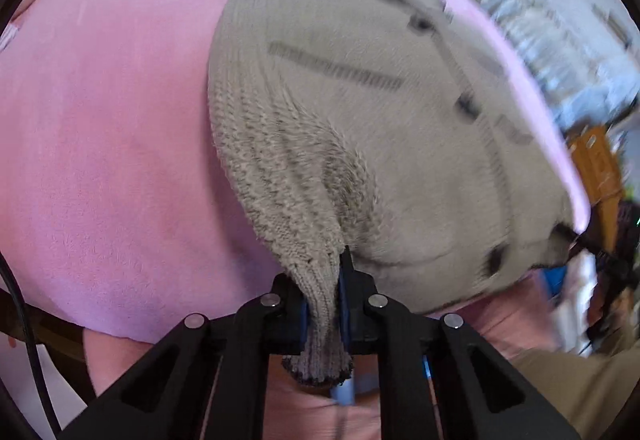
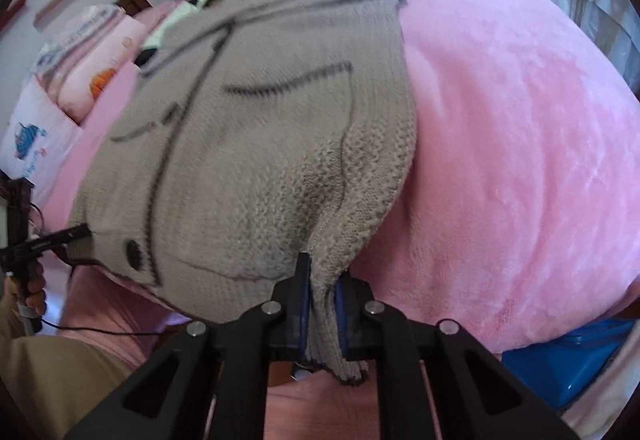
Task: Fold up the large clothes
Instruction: 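Close both tools on the ribbed hem of the grey cardigan, then lift the held hem with both tools and fold it toward the collar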
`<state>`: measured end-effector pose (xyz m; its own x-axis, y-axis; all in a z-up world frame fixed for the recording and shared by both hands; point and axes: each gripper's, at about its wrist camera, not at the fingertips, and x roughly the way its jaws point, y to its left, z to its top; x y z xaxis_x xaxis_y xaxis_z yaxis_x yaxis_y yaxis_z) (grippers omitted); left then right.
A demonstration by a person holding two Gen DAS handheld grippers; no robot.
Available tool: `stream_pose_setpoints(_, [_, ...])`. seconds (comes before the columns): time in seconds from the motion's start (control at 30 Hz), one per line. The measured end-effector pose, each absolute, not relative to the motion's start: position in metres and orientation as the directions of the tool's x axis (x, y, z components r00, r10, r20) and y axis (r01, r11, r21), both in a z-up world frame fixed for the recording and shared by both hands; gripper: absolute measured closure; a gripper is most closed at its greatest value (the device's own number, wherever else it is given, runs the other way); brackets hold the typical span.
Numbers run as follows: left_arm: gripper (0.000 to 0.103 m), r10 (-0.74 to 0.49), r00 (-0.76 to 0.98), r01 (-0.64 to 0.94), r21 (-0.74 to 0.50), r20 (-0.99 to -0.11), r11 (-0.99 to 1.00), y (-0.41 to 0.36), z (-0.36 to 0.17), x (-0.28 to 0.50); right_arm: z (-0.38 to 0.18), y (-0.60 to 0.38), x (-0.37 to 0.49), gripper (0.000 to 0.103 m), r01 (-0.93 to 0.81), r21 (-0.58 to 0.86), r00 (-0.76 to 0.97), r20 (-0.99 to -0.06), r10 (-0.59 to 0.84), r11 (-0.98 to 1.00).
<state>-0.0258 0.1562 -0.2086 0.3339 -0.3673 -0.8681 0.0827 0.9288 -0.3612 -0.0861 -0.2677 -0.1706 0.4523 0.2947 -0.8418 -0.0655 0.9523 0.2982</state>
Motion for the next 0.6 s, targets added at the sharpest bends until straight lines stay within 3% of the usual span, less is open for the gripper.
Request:
stream_pose_setpoints(0.13, [0.094,-0.443,0.458,0.064,-0.469,-0.77,0.881,0.162,-0.147,-0.008,-0.109,-0.274,-0.07,0.094,-0.101,0.362,0.579,-0.736,0.351,0.927])
stream_pose_setpoints(0.3, [0.094,-0.438,0.553,0.027,-0.51,-0.709,0.86,0.167,-0.093,0.044,-0.054,-0.285,-0.017,0.095,-0.097,0.4,0.687,-0.636,0.352,0.911])
stream_pose_setpoints(0.47, [0.094,-0.38,0.603,-0.035,-0.5,-0.701,0.865,0.175,-0.071,0.138,-0.031,-0.301,0.068,0.095,-0.047,0.433,0.738,-0.592,0.324,0.9])
stream_pose_setpoints(0.6, [0.094,-0.349,0.598,-0.084,-0.489,-0.721,0.868,0.173,-0.081,0.223,-0.038,-0.308,0.146,0.095,0.021,0.428,0.738,-0.616,0.275,0.903])
